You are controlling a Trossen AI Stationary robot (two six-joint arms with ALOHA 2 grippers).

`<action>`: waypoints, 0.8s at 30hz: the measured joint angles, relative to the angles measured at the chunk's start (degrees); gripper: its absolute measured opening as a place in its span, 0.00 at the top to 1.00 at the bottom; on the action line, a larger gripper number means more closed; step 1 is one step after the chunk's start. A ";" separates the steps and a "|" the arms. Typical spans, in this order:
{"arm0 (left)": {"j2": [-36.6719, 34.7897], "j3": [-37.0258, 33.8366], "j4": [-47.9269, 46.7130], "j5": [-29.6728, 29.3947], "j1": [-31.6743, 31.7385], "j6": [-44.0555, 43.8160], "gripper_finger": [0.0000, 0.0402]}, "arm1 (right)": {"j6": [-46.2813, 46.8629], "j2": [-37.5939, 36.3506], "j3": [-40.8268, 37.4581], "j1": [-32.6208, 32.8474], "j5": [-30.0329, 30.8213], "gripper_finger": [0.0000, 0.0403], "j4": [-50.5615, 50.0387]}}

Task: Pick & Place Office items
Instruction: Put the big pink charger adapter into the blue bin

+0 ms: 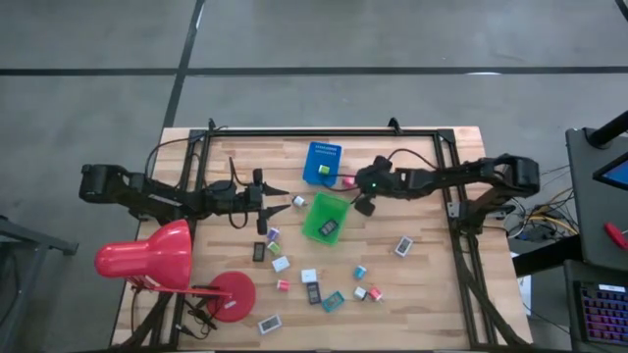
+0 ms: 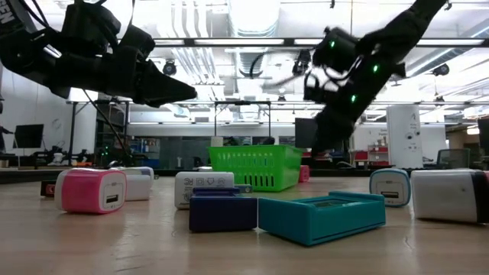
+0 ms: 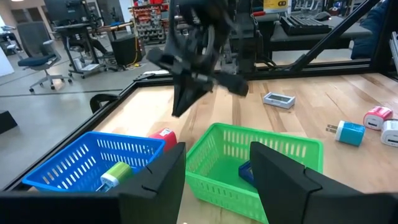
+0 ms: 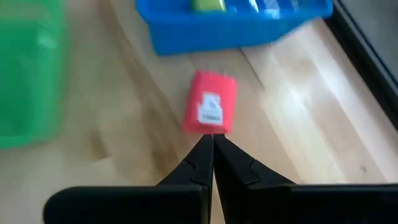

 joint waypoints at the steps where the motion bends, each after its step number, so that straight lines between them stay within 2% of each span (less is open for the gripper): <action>1: 0.00 0.00 0.00 0.00 0.00 0.01 0.55 | -0.69 -1.21 0.00 -0.29 -1.40 0.98 0.07; 7: 0.00 0.00 0.04 0.02 0.00 0.17 0.55 | -0.46 -4.97 0.02 -5.20 -13.77 0.95 0.26; 12: 0.00 0.00 0.02 0.02 0.02 0.20 0.55 | 0.32 -3.30 0.42 -9.21 -20.81 0.81 0.05; 16: 0.00 0.00 0.02 0.05 0.02 0.20 0.55 | -0.67 -0.91 3.69 -10.58 -21.54 0.65 -2.13; 20: 0.00 0.00 0.02 0.11 0.02 0.24 0.55 | -1.48 2.65 10.02 -10.94 -21.39 0.50 -9.34; 24: 0.00 0.00 -0.06 0.23 0.02 0.35 0.55 | -3.03 7.08 17.42 -10.90 -21.37 0.40 -17.87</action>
